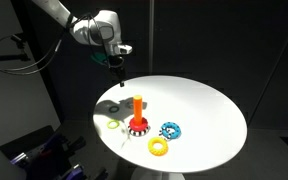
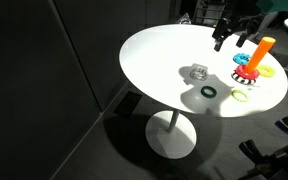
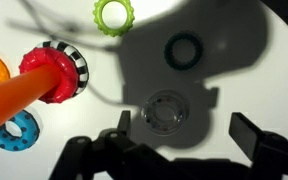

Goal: Pick up the red ring and put it on the ring holder

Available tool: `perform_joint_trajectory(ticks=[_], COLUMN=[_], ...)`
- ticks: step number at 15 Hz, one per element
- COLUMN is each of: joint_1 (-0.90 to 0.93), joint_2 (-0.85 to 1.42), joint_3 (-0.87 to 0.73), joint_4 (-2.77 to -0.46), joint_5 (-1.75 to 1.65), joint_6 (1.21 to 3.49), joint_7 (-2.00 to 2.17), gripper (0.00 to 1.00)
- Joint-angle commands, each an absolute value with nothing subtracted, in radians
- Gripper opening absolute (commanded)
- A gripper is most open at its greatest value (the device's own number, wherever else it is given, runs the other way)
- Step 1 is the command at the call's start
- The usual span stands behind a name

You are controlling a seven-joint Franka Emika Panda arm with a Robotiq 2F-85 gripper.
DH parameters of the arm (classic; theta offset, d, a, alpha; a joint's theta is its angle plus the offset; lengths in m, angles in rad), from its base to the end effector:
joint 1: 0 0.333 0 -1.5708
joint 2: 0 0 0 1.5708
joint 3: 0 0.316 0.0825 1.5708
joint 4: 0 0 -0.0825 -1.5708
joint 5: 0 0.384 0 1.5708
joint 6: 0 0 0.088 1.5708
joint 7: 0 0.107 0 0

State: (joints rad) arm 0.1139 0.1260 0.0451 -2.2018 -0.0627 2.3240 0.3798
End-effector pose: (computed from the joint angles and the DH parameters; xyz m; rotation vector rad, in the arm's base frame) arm 0.5383 0.0850 0.3251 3.0898 -0.2760 0.0112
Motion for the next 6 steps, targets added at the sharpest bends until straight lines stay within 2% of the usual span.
perform_joint_trajectory(ticks=[1,6], joint_1=[0.102,0.11], joint_2=[0.096,0.126], joint_3=[0.049,0.049], joint_4=[-2.209,-2.2], joint_5=[-0.028,-0.048], joint_6=[2.273,2.3], joint_7=[0.321,0.355], gripper=[1.0,1.0])
